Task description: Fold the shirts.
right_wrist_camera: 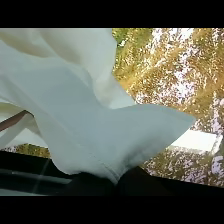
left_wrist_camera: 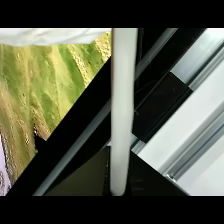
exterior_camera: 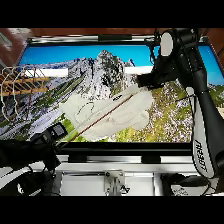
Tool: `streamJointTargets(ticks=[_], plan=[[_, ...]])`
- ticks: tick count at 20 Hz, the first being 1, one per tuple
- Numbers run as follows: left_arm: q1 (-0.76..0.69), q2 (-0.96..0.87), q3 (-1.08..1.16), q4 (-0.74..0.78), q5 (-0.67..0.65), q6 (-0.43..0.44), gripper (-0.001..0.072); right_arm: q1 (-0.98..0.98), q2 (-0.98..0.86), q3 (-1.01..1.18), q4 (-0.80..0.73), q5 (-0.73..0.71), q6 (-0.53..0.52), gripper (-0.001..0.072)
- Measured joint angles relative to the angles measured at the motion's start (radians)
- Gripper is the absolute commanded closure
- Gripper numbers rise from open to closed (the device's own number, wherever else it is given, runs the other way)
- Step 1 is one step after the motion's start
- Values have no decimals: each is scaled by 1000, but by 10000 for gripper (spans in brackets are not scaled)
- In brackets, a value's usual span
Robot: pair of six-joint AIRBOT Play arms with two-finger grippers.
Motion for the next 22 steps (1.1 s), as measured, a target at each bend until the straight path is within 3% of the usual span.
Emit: streamJointTargets(ticks=[7, 13, 22], plan=[[5, -88, -3, 9, 114, 77, 654, 5, 58, 2, 28, -58, -36, 624], [95, -167, -3, 6, 226, 47, 655, 55, 143, 2, 74, -94, -91, 624], [142, -262, 1, -155, 380, 145, 655, 75, 185, 2, 279, -177, -108, 624]])
